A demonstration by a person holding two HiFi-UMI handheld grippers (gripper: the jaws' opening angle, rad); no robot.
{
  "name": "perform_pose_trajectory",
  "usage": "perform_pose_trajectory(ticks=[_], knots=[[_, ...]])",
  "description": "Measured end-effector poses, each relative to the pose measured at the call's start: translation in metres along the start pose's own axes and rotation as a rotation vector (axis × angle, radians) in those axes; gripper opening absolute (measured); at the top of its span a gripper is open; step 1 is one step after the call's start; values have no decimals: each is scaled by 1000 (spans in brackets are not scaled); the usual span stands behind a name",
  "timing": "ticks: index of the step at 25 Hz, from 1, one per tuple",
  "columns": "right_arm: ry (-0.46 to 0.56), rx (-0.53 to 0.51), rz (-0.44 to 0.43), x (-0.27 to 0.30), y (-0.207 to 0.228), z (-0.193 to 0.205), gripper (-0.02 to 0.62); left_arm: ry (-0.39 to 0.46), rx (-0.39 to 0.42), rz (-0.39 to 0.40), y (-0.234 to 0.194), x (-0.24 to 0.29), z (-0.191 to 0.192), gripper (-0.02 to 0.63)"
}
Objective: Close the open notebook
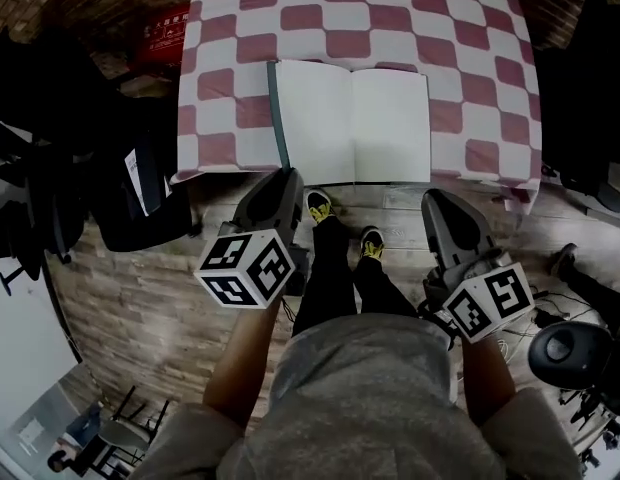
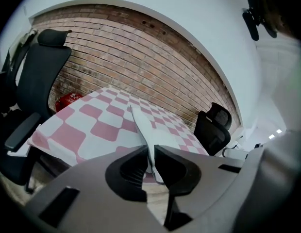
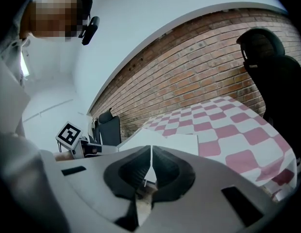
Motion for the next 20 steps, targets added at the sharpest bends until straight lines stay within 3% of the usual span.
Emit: perform_pose_trajectory(ticks=[8, 20], knots=[[68, -28, 43, -35, 15, -24, 32, 22, 102, 34, 39, -3, -10, 51], [131, -18, 78, -76, 25, -28, 32, 13, 206, 102, 95, 5, -5, 49]])
Point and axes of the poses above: the fingertips, and each gripper's own axes: x forward along the fingers, y to its right, z out of its underside, the point moved 2 cm from there along -x, backward along the fingers, and after that the axes turned 7 degrees about -z, right-handed, at the moved point
